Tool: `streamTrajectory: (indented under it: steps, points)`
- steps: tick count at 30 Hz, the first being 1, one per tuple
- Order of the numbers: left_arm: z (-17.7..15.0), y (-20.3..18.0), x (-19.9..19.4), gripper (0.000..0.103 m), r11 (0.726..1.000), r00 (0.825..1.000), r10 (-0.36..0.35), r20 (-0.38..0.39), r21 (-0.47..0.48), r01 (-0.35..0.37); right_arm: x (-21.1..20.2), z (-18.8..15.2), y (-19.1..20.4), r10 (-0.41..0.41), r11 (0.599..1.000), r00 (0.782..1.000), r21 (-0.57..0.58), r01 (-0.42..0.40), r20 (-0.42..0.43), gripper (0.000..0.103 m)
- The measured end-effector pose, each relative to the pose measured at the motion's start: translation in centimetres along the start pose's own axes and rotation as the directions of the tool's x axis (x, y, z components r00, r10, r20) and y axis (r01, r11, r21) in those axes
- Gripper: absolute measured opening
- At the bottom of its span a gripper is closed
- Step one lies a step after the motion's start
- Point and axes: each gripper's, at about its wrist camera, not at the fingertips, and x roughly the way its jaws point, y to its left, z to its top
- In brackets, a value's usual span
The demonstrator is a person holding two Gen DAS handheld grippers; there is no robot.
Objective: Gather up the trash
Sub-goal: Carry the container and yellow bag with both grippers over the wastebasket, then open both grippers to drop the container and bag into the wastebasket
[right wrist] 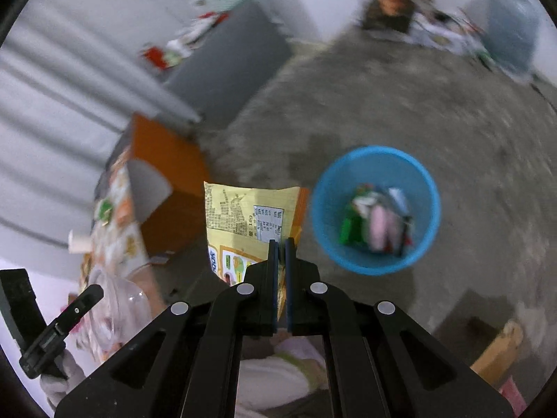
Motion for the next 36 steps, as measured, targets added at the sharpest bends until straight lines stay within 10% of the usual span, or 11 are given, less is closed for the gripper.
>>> streamTrajectory:
  steps: [13, 16, 18, 36]
  points:
    - [1.7, -7.5, 18.9, 0.007, 0.999, 0.981, -0.014, -0.192, 0.041, 0.022, 8.4, 4.1, -11.4, -0.068, 0.954, 0.997, 0.289, 0.075, -0.034, 0.009]
    - [1.6, -7.1, 22.5, 0.033, 0.999, 0.978, -0.039, -0.204, 0.000, 0.040, 11.5, 5.0, -14.2, -0.019, 0.921, 0.998, 0.388, 0.042, -0.063, 0.037]
    - [1.3, -6.3, 24.0, 0.034, 0.999, 0.980, -0.029, -0.197, -0.037, 0.022, 12.7, 5.0, -15.7, -0.038, 0.902, 0.996, 0.427, 0.068, -0.078, 0.038]
    - [0.5, -6.8, 12.8, 0.038, 0.993, 0.993, -0.113, -0.022, -0.026, 0.112, 6.7, 2.6, -12.0, 0.071, 0.964, 0.997, 0.256, -0.074, 0.024, 0.040]
